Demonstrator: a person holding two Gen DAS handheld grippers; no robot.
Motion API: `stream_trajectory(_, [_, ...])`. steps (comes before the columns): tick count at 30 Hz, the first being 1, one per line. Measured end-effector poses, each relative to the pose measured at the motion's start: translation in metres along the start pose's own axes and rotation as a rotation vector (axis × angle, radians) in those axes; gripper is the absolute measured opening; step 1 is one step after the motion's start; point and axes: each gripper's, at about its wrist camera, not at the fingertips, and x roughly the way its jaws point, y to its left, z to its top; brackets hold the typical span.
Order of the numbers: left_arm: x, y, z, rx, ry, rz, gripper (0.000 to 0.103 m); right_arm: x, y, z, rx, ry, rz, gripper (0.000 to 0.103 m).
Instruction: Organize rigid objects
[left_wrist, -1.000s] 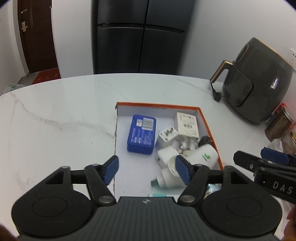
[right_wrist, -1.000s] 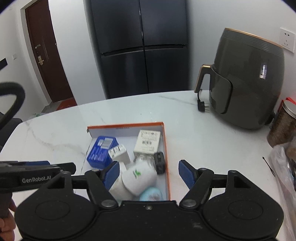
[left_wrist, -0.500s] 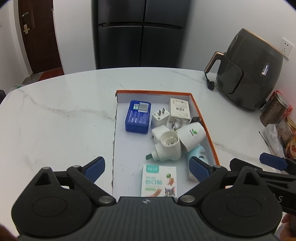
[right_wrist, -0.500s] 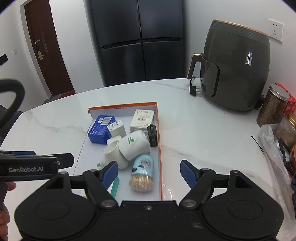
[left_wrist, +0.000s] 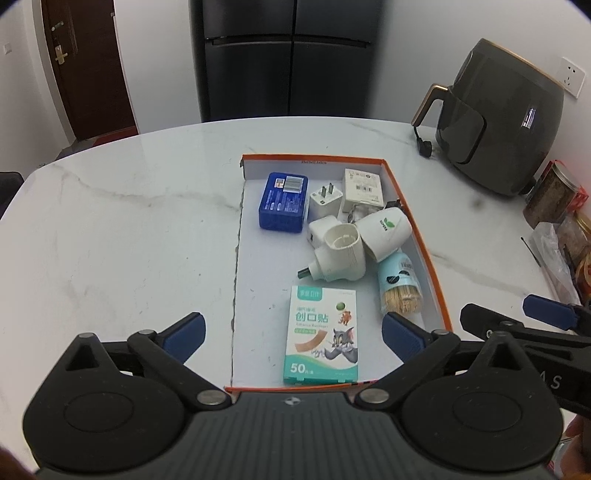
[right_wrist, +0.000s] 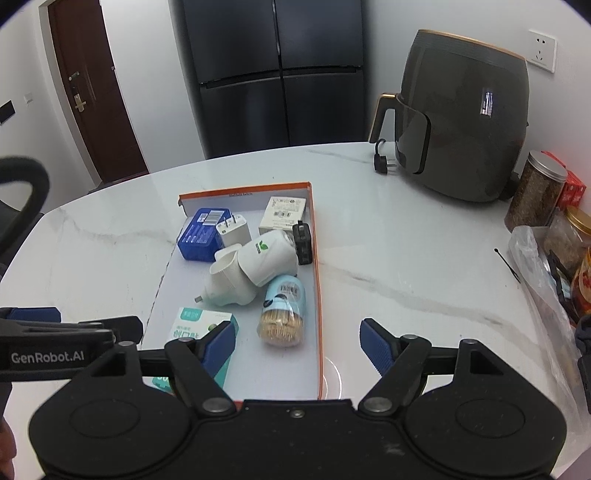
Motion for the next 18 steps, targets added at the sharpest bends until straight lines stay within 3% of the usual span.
stream_trajectory(18, [0.004, -0.004, -0.011, 0.004, 0.044, 0.015, 0.103, 0.001, -0.004, -0.016, 0.002, 0.040, -0.013, 0.088])
